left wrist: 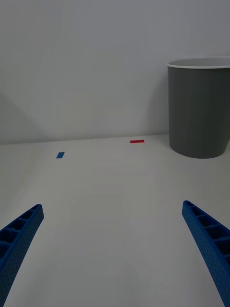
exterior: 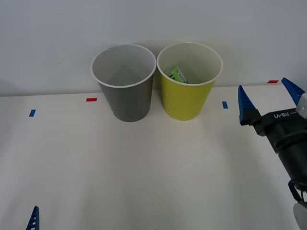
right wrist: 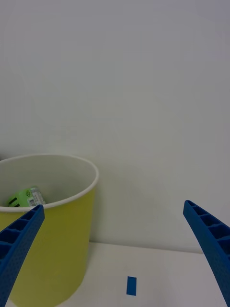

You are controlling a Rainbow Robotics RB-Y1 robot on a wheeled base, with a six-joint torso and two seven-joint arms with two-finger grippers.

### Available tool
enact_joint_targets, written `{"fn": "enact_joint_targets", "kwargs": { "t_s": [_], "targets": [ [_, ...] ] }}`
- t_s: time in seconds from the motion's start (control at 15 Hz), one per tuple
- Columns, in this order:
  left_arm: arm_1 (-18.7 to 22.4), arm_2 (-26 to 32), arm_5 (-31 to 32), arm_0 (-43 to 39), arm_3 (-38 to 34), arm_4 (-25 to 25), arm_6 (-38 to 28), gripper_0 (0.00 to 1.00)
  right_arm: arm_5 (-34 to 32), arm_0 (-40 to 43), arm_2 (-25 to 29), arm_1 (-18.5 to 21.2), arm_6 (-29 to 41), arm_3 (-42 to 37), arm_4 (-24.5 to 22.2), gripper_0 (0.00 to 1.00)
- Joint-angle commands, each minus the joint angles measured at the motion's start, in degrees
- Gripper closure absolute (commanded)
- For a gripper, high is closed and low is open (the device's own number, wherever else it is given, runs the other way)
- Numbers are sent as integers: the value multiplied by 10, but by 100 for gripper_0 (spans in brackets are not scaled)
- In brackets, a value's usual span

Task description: Put cans in the gray bin and PET bottles in the light green bin.

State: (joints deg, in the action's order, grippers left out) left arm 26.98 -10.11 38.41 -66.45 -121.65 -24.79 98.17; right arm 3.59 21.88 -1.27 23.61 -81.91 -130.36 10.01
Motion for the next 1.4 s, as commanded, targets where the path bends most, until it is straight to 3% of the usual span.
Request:
{"fn": "enact_joint_targets", "kwargs": {
  "t_s": [0.07,0.2,0.4,1.0,1.4],
  "targets": [
    [0,0,0,0,0,0,0,0,-72,70,-4,2,-7,1,-17,0],
    [0,0,0,0,0,0,0,0,-107,106,-4,9,-9,1,-19,0],
    [0,0,0,0,0,0,0,0,-226,149,-4,20,-12,62,-23,0],
    [0,0,0,0,0,0,0,0,-325,310,-21,39,-19,67,31,0],
    [0,0,0,0,0,0,0,0,-354,367,-37,38,-21,66,29,0]
  ]
}}
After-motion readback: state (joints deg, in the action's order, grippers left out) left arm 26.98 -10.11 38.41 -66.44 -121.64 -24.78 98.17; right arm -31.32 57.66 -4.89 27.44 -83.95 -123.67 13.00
